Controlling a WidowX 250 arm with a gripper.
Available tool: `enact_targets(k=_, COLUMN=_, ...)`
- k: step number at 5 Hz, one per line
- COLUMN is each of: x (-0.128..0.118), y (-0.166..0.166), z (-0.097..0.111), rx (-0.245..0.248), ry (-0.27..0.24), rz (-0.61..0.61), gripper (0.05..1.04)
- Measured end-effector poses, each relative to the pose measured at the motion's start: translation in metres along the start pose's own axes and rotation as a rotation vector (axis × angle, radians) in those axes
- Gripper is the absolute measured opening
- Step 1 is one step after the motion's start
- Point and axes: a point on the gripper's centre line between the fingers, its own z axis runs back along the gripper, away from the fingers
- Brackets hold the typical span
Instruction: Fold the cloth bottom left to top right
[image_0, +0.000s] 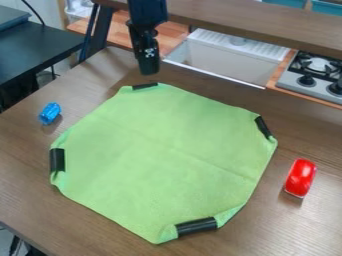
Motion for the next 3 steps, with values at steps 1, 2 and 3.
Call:
enact_targets(k=1, x=-0.002, y=-0.003, z=-0.014, rx=-0.036, ry=0.017, rz=0.015, gripper=1.0)
enact_targets(k=2, x=-0.016, y=-0.001, z=-0.026, rx=-0.045, ry=0.003, rz=0.175, gripper=1.0)
enact_targets(k=3, x=-0.039, y=-0.006, z=-0.019, rx=0.074, ry=-0.021, rz=0.333, gripper=1.0)
